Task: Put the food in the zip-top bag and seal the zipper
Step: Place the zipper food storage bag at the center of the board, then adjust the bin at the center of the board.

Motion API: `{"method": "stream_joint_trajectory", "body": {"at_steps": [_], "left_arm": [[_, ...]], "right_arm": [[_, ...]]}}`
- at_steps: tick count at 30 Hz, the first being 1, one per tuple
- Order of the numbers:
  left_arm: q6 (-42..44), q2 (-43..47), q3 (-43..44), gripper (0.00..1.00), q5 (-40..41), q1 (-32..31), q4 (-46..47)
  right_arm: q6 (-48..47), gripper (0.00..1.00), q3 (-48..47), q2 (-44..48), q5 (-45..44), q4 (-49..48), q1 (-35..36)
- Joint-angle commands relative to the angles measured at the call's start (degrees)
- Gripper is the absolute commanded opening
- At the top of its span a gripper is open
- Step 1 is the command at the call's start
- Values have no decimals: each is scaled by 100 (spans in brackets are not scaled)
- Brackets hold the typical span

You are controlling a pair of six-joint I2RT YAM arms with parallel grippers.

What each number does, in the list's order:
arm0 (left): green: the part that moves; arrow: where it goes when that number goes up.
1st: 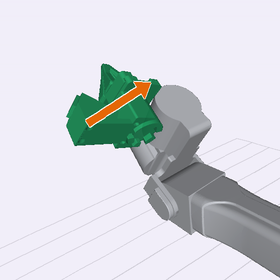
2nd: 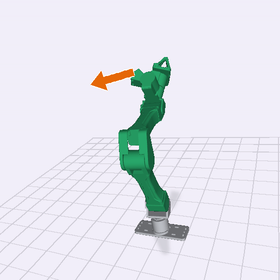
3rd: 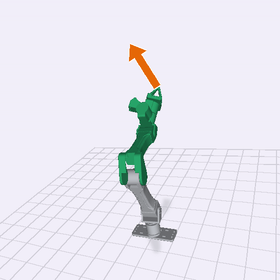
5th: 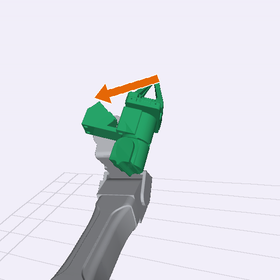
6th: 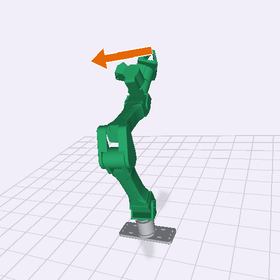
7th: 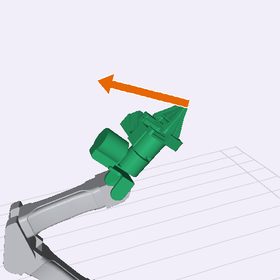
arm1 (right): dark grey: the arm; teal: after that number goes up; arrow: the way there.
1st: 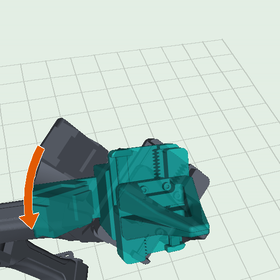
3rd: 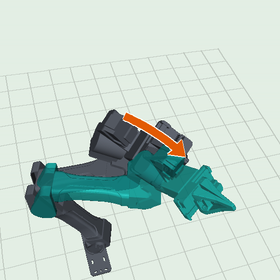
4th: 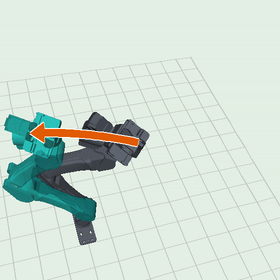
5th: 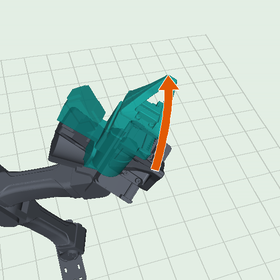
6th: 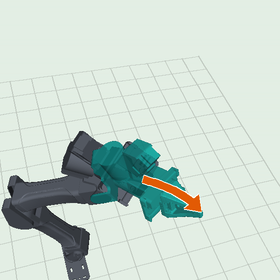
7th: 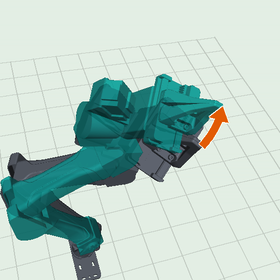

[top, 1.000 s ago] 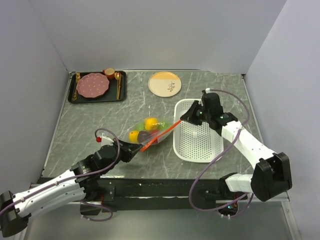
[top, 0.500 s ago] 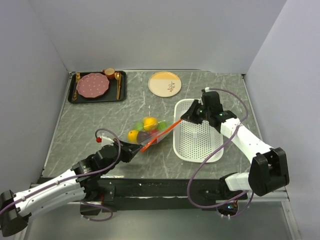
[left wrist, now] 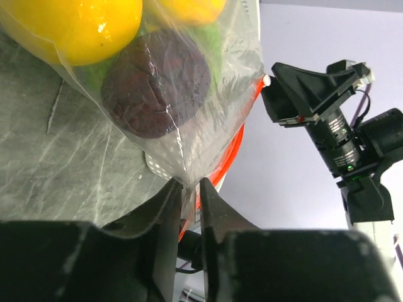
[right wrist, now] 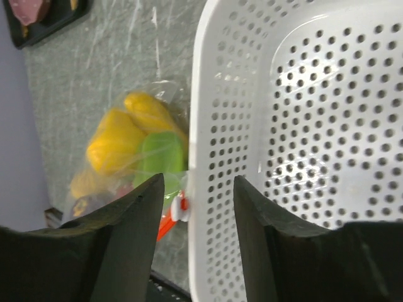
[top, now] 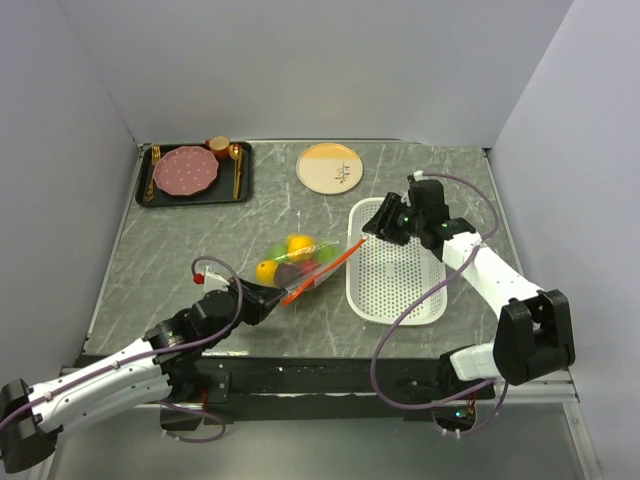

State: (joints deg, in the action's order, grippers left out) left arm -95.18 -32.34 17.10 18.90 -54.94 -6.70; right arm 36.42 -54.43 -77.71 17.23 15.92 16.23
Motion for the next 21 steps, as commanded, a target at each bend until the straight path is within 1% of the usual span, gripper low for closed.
{"method": "stream_joint_trajectory", "body": {"at_steps": [1, 2, 3, 4, 5, 7, 8, 9, 10, 11, 13, 14, 15, 16, 18, 19, 21], "left_arm": [[429, -158, 355, 27, 53, 27, 99], [534, -176, 442, 28, 70, 27, 29], [587, -203, 487, 34, 88, 36, -6], [631, -229, 530, 38, 123, 36, -33], [658, -229, 644, 40, 167, 36, -251], [746, -124, 863, 43, 324, 27, -498], [833, -54, 952, 49, 543, 27, -656], [869, 112, 1040, 52, 676, 27, -997], [947, 218, 1119, 55, 773, 36, -1087], [1122, 323, 1302, 60, 991, 27, -1201], [1351, 605, 1532, 66, 1186, 36, -1535], [1596, 667, 1750, 71, 1308, 27, -1649], [1686, 737, 1883, 72, 1536, 36, -1798], [1730, 729, 2006, 73, 1669, 36, -2157], [1914, 694, 2349, 76, 1967, 36, -2414], [1959, 659, 2437, 76, 2038, 27, -2659], [2055, 562, 2649, 79, 2162, 27, -2827]], "right_arm": [[-250, 59, -234, 177, -386, -20, -58], [-259, 59, -208, 291, -466, -2, -58], [-259, 60, -190, 353, -554, 25, -67], [-250, 60, -182, 414, -685, 129, -85], [-250, 60, -173, 528, -1008, 183, -93], [-250, 60, -120, 625, -1309, 349, -181], [-259, 60, -85, 687, -1450, 385, -216], [-285, 60, -50, 687, -1468, 403, -286], [-285, 68, -6, 687, -1495, 490, -348], [-285, 69, 20, 635, -1512, 517, -505], [-320, 69, 82, 538, -1381, 604, -647], [-372, 69, 117, 451, -1320, 596, -787], [-390, 69, 161, 398, -1197, 579, -831], [-391, 69, 248, 336, -1126, 535, -875], [-434, 69, 328, 152, -1030, 456, -998], [-417, 69, 346, 64, -1064, 464, -1042], [-426, 69, 346, -164, -1073, 456, -1200]]}}
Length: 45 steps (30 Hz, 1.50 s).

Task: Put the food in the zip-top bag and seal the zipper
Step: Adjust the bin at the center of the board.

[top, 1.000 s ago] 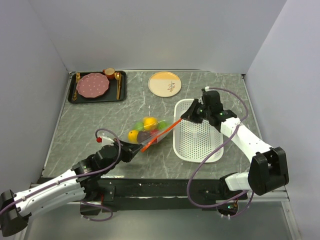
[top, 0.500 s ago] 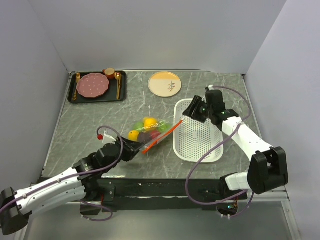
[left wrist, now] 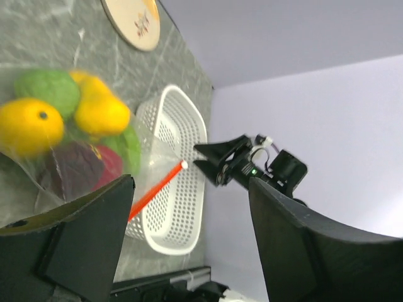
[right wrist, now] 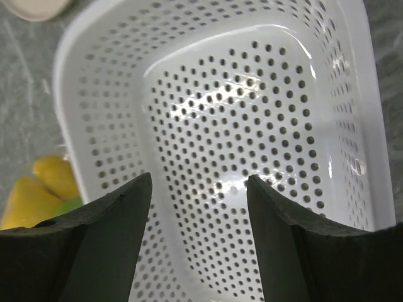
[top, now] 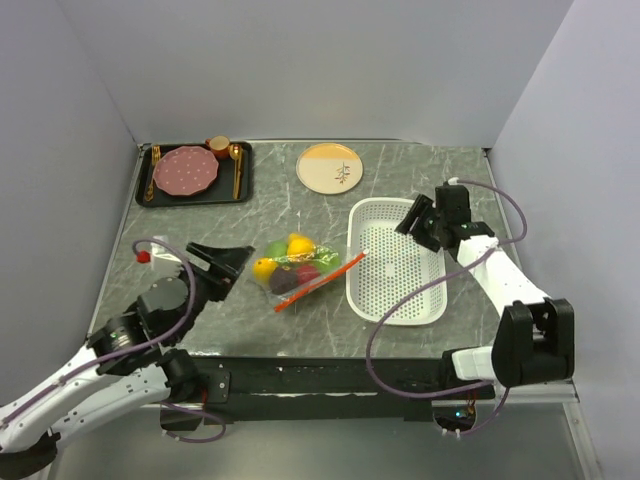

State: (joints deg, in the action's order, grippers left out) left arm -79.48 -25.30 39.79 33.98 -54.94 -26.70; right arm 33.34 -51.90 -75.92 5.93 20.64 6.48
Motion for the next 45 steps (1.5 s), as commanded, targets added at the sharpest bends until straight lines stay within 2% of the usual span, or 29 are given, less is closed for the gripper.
{"method": "stream_joint_trajectory", "body": {"at_steps": [1, 5, 9, 11, 15, 23, 26, 31, 33, 36, 38, 40, 41, 43, 44, 45], "left_arm": [[512, -168, 424, 79, 698, 36, -872], [574, -274, 390, 81, 628, 36, -776], [539, -405, 205, 82, 373, 36, -495], [565, -484, 134, 83, 190, 36, -372], [706, -896, 160, 86, -14, 27, -222], [1277, -1854, 573, 91, -286, 36, -231], [1374, -1978, 583, 91, -348, 27, -82], [1374, -2040, 521, 92, -462, 36, 130], [1374, -2049, 495, 92, -471, 44, 138], [1321, -2040, 407, 93, -453, 45, 165], [1295, -2040, 346, 95, -427, 53, 217], [1391, -2067, 301, 99, -410, 71, 340], [1453, -2128, 319, 99, -331, 80, 358], [1786, -2224, 424, 99, -208, 115, 376], [1926, -2364, 494, 99, -68, 184, 358], [2232, -2453, 677, 99, -6, 237, 350]], "right_arm": [[-109, 69, 84, -414, 57, -51, -270], [-135, 69, -48, -870, 92, -192, -489], [-249, 69, -522, -1512, -83, -175, -578], [-372, 70, -1031, -1960, -171, 132, -622], [-565, 72, -1777, -2365, -706, 256, -622], [-1742, 75, -3369, -3552, -1788, 967, -622], [-2103, 77, -3932, -3929, -1394, 1073, -630], [-2402, 77, -5425, -4878, -585, 1687, -622], [-2525, 78, -5890, -5142, 55, 1846, -622], [-2622, 78, -6173, -5266, 399, 1943, -560], [-2640, 78, -5965, -5162, 610, 1865, -464], [-2456, 77, -5466, -4636, 348, 1366, -385], [-2412, 77, -4697, -4355, 321, 1076, -350], [-2184, 77, -3788, -3310, 303, 58, -358], [-2105, 77, -2948, -2924, 216, -294, -349], [-1973, 77, -2548, -2206, 6, -872, -349]]}}
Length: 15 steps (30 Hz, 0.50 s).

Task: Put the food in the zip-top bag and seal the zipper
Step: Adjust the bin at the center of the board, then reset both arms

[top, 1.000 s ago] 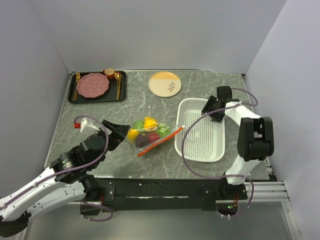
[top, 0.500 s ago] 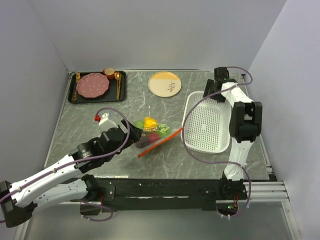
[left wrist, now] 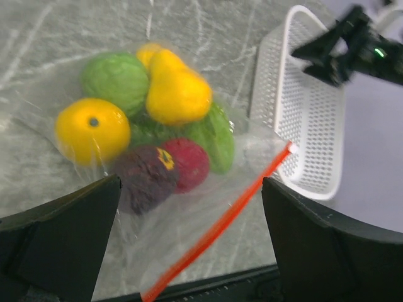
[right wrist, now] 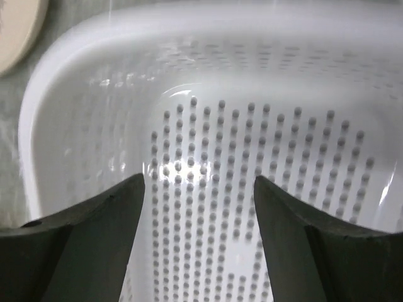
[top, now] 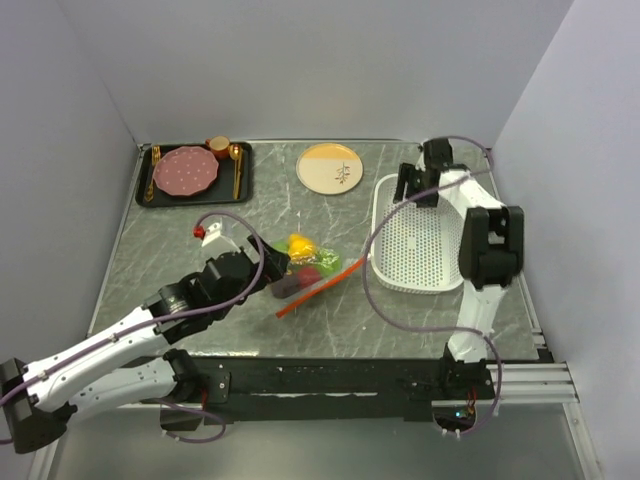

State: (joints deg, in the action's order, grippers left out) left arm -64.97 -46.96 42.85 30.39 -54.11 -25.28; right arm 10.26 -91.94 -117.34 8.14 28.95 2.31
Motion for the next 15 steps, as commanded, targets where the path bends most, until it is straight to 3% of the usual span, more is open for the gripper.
{"method": "stream_joint_trajectory", "body": {"at_steps": [1, 4, 10, 11, 15], "left_arm": [[941, -496, 469, 99, 414, 224, 164], [1661, -944, 803, 99, 345, 725, 364], [2971, -1473, 734, 99, -207, 2087, 1339], [3094, -1491, 707, 99, -192, 2323, 1637], [3990, -1421, 304, 99, -16, 2484, 2699]], "right_arm": [[397, 77, 1851, 2282, -443, -1987, 68], [529, 79, 3162, 3329, -1031, -2770, 77], [398, 78, 5254, 4297, -1955, -4422, 418], [241, 78, 5666, 4411, -2522, -4668, 533], [-244, 79, 6574, 5157, -3721, -5847, 1078]]}}
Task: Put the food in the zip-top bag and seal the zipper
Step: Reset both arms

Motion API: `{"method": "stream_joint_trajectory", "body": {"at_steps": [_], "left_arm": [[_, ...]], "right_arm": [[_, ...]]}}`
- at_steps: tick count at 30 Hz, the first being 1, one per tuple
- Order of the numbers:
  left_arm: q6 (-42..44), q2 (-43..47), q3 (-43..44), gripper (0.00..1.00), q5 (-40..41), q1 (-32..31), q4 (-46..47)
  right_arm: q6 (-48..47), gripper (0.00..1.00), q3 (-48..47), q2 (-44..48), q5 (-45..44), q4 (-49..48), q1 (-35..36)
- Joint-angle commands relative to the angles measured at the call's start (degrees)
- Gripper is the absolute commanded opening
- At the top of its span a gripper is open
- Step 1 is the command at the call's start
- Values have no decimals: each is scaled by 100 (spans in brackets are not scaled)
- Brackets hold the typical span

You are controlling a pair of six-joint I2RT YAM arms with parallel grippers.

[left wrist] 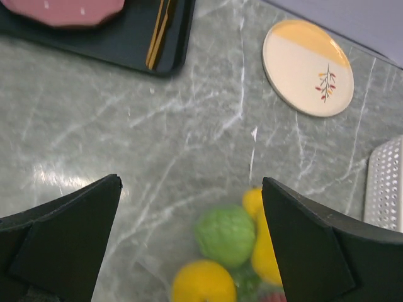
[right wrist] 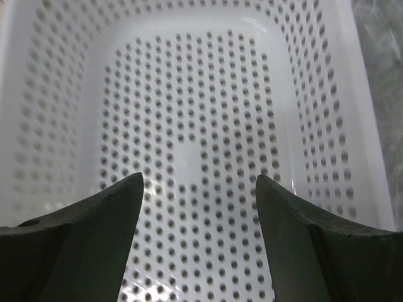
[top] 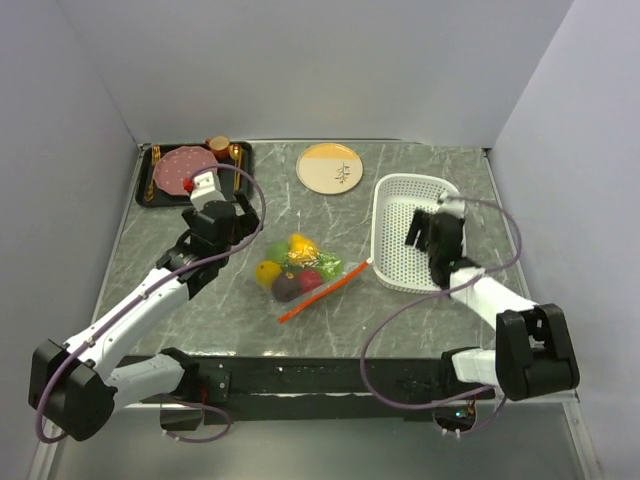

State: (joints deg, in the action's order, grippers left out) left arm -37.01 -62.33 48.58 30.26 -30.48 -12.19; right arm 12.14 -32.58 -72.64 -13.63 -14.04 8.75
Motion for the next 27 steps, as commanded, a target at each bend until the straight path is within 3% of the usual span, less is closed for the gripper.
{"method": "stream_joint_trajectory", "body": {"at_steps": [1, 6, 11, 15, 22, 27], "left_arm": [[1275, 115, -279, 99, 23, 130, 1420], [1233, -42, -112, 99, 577, 183, 1281], [1135, -517, 178, 99, 1121, 209, 902], [1302, -430, -365, 99, 1605, 296, 1621], [1293, 203, -1104, 99, 1248, 1166, 2334], [1205, 89, -1158, 100, 1130, 1554, 2343]], "right_arm": [[-380, 79, 752, 838, -1633, -1618, 469], [-387, 82, 1596, 1156, -1976, -2724, 478], [-212, 82, 1377, 945, -2100, -2418, 478], [-195, 82, 1719, 900, -2205, -3042, 478], [-239, 83, 1869, 980, -2653, -3228, 478], [-142, 83, 1781, 927, -2750, -3052, 478]]}}
